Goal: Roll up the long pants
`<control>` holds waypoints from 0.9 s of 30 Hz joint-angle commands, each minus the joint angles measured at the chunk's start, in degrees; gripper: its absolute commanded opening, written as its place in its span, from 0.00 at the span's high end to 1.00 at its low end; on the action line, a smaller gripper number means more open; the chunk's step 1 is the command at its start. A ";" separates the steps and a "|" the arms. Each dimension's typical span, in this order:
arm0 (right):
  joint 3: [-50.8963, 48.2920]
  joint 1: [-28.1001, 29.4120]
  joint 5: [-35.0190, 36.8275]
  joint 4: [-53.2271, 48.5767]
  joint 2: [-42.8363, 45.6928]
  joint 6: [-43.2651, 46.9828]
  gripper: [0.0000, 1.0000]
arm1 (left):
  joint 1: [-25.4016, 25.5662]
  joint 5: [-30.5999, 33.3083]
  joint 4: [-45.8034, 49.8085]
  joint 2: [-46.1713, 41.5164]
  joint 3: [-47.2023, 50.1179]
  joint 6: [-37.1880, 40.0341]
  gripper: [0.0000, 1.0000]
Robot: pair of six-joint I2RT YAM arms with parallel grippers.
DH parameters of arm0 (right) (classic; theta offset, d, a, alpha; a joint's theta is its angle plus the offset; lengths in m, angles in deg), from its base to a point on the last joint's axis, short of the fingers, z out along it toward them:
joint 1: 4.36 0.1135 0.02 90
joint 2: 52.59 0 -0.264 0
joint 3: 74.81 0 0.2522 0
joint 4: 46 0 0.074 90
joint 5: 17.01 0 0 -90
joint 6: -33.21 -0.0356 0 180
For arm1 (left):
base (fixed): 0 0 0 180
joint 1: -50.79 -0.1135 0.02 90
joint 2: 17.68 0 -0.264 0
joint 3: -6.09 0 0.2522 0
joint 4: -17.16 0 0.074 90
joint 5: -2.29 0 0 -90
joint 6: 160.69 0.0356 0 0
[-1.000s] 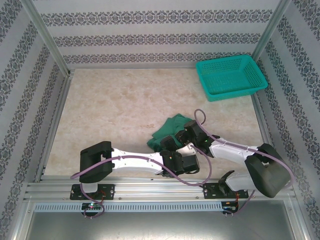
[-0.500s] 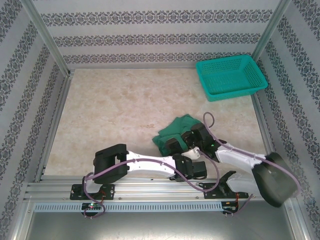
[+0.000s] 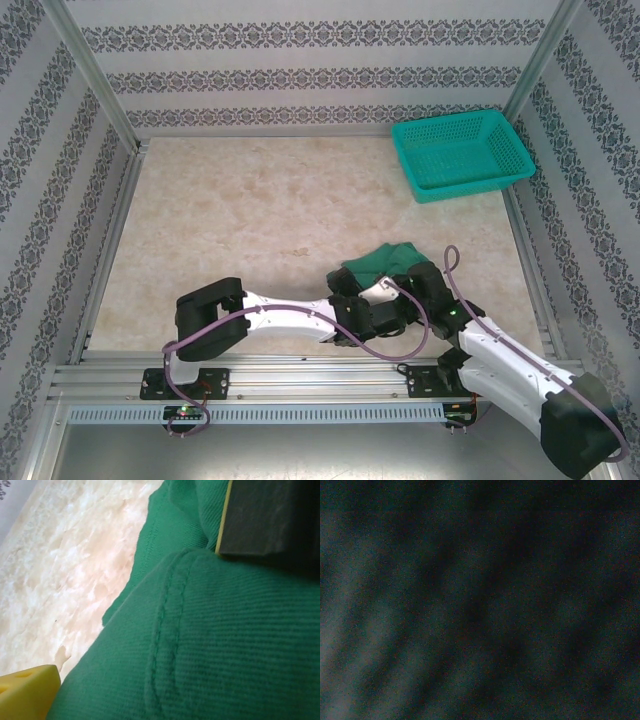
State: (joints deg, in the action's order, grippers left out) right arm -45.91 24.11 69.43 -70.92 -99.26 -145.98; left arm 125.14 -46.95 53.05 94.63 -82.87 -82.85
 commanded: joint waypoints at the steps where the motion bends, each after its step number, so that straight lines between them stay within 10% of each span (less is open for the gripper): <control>1: -0.97 0.32 -6.77 -5.65 -0.13 2.18 1.00 | -4.56 1.22 6.47 4.18 2.45 2.43 0.00; 14: 1.26 -1.28 -14.77 6.84 -14.20 4.26 1.00 | -4.17 -12.13 -4.49 3.54 7.53 8.09 0.03; 15: 1.37 -1.21 -15.61 8.18 -15.46 4.28 1.00 | -4.33 -12.75 -4.18 4.71 6.60 8.46 0.08; 16: 1.69 -1.15 -16.46 8.88 -16.39 4.29 1.00 | -4.74 -15.28 -3.42 5.99 5.34 9.56 0.37; 17: 1.80 -0.90 -16.70 9.45 -16.91 4.28 1.00 | -4.91 -15.28 -2.51 7.15 4.17 9.92 0.89; 18: 2.06 -0.61 -16.78 9.78 -17.31 4.36 1.00 | -4.97 -13.69 -1.66 8.29 3.21 9.43 1.00; 27: 7.05 -3.42 -15.03 0.54 -16.69 9.13 0.97 | -6.92 -22.93 -4.65 0.40 10.52 9.65 1.00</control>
State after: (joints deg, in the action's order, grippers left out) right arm -41.63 20.11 63.01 -59.34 -115.94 -140.86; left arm 120.11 -58.36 44.55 93.60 -77.39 -78.96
